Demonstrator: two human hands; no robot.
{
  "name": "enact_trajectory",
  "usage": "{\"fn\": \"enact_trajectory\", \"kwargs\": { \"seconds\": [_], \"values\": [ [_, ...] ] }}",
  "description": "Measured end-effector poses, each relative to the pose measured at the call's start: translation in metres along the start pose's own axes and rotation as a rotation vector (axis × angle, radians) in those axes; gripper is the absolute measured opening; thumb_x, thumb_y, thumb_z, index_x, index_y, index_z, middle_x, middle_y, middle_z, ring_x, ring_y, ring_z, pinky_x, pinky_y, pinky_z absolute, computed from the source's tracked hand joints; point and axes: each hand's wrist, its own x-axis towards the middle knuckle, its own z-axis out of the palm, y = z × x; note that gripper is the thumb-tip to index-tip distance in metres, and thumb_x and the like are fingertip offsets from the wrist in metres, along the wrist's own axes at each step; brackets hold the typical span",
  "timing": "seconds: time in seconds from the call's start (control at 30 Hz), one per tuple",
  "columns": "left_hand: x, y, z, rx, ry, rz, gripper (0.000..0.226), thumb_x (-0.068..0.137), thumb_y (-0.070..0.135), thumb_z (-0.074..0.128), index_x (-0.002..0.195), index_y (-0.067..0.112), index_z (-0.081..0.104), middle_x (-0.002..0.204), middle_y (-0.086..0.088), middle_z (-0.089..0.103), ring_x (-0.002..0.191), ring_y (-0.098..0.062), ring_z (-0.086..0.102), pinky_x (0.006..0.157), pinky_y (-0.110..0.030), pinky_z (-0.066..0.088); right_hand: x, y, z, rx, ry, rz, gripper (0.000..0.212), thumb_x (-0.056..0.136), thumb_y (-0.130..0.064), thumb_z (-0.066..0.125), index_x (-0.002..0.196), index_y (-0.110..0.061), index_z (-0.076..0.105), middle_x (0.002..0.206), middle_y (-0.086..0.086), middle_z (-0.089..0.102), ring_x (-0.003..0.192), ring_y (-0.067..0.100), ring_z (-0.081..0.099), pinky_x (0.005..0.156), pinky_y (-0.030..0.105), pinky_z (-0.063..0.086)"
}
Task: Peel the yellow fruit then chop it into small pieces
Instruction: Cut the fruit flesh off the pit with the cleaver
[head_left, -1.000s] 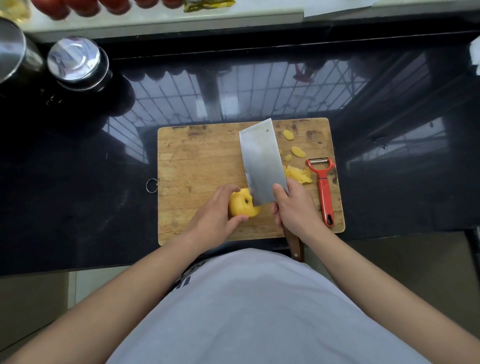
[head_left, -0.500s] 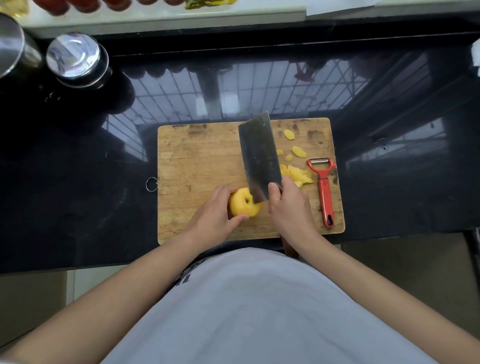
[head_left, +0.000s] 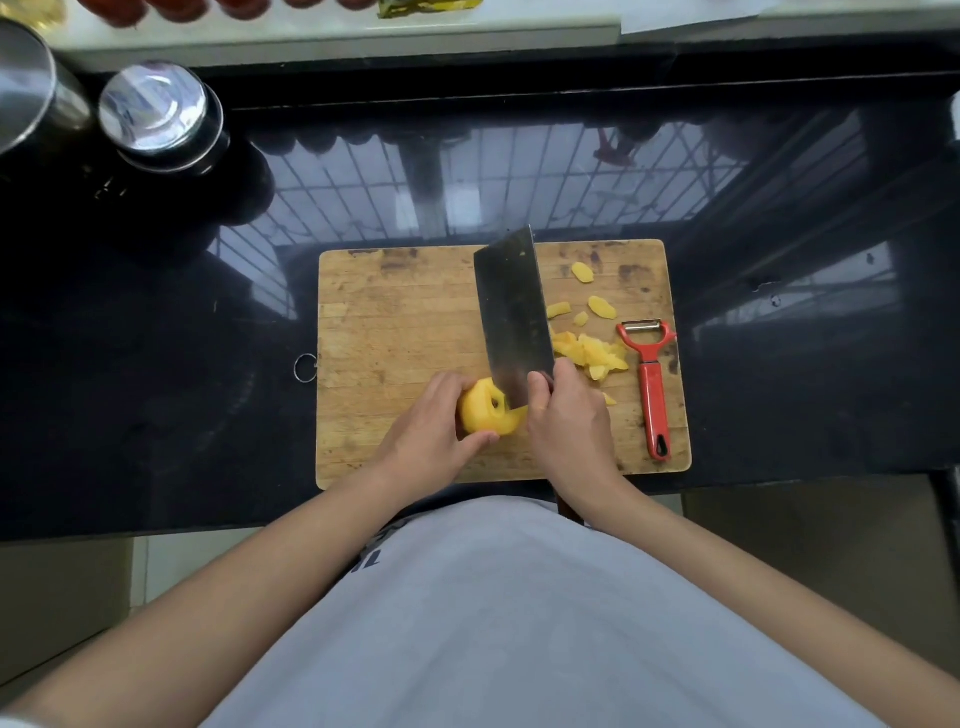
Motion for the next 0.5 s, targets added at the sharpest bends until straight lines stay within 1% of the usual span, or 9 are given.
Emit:
{"fn": "enact_trajectory", "kwargs": {
  "seconds": [0.07, 0.2, 0.33, 0.43, 0.5],
  "values": [
    [-0.001, -0.001, 0.001, -0.003, 0.008, -0.007, 0.059, 0.087, 0.042, 0.080, 0.135, 0.025, 0.049, 0.128, 0.010, 0.050, 0.106, -0.008, 0.053, 0.090, -0.036, 0.054, 0.000, 0.003, 0.003, 0.012, -0.007, 0.000, 0.018, 0.108, -0.032, 0.044, 0.096, -0.020, 0.050, 0.079, 0.003, 0.058, 0.073, 0.020, 0.058, 0.063, 0.046, 0.052],
    [-0.001, -0.003, 0.001, -0.045, 0.001, -0.005, 0.060, 0.086, 0.039, 0.082, 0.135, 0.024, 0.052, 0.125, 0.012, 0.051, 0.109, -0.008, 0.052, 0.091, -0.037, 0.052, 0.008, 0.017, 0.003, 0.125, -0.090, 0.079, 0.018, 0.105, -0.038, 0.045, 0.095, -0.025, 0.052, 0.080, 0.008, 0.063, 0.073, 0.029, 0.063, 0.062, 0.053, 0.057],
    [0.001, -0.004, 0.001, -0.062, 0.017, -0.026, 0.060, 0.085, 0.039, 0.083, 0.135, 0.022, 0.054, 0.125, 0.011, 0.054, 0.110, -0.008, 0.052, 0.094, -0.038, 0.051, 0.010, 0.022, 0.005, 0.168, -0.084, 0.076, 0.019, 0.104, -0.040, 0.046, 0.094, -0.027, 0.054, 0.078, 0.006, 0.064, 0.071, 0.029, 0.064, 0.060, 0.053, 0.058],
    [0.000, -0.003, 0.003, -0.066, 0.028, -0.045, 0.061, 0.084, 0.039, 0.084, 0.135, 0.024, 0.053, 0.127, 0.012, 0.055, 0.112, -0.007, 0.052, 0.095, -0.036, 0.051, 0.005, 0.024, 0.010, 0.197, -0.065, 0.086, 0.022, 0.103, -0.043, 0.044, 0.093, -0.026, 0.053, 0.077, 0.007, 0.063, 0.069, 0.028, 0.063, 0.057, 0.050, 0.057],
    [0.000, -0.004, 0.003, -0.078, 0.036, -0.048, 0.061, 0.083, 0.039, 0.084, 0.134, 0.024, 0.054, 0.127, 0.012, 0.056, 0.114, -0.007, 0.053, 0.095, -0.038, 0.050, 0.006, 0.026, 0.009, 0.266, -0.082, 0.091, 0.019, 0.106, -0.035, 0.046, 0.096, -0.022, 0.055, 0.072, 0.007, 0.063, 0.059, 0.020, 0.060, 0.052, 0.040, 0.053]
  ]
}}
